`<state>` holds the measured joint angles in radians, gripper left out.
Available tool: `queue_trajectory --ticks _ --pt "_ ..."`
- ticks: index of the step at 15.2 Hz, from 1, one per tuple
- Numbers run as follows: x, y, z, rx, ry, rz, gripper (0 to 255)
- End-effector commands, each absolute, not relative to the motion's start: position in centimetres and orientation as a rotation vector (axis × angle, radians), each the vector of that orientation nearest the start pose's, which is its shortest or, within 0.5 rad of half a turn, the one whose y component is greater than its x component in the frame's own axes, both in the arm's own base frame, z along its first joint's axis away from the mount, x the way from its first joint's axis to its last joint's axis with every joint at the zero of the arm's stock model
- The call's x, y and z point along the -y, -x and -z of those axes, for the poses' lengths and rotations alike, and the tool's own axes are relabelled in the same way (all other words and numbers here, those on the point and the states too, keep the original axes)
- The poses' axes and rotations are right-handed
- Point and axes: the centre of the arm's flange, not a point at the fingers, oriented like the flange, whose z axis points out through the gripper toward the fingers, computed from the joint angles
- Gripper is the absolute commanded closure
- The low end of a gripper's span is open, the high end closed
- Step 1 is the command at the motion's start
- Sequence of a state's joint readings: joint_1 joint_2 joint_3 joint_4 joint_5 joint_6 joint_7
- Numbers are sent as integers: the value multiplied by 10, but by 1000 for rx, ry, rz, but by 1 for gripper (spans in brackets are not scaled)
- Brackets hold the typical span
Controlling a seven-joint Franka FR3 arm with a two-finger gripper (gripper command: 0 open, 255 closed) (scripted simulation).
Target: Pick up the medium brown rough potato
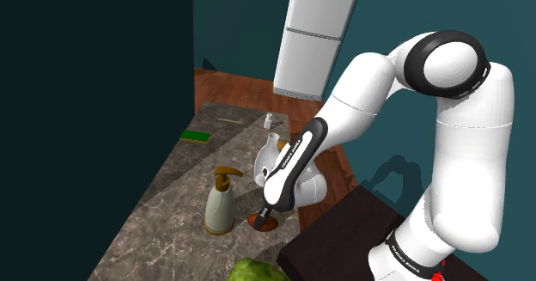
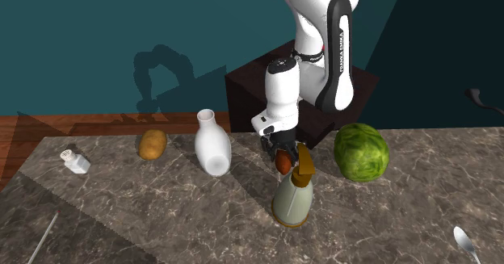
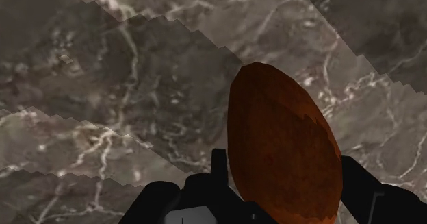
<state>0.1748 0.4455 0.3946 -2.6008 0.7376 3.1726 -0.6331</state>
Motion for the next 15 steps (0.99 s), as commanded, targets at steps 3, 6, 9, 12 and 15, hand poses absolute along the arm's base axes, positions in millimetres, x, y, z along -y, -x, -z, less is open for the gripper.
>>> queue_trajectory --ticks 3,6,9,12,15 --pt "-188 -369 -116 610 2890 141 255" --pt "-188 -369 -121 610 2890 141 255" --pt "-188 -369 -136 610 2890 141 255" --pt "-188 -369 -152 610 2890 141 255" --pt "-188 -369 -168 610 2890 141 255"
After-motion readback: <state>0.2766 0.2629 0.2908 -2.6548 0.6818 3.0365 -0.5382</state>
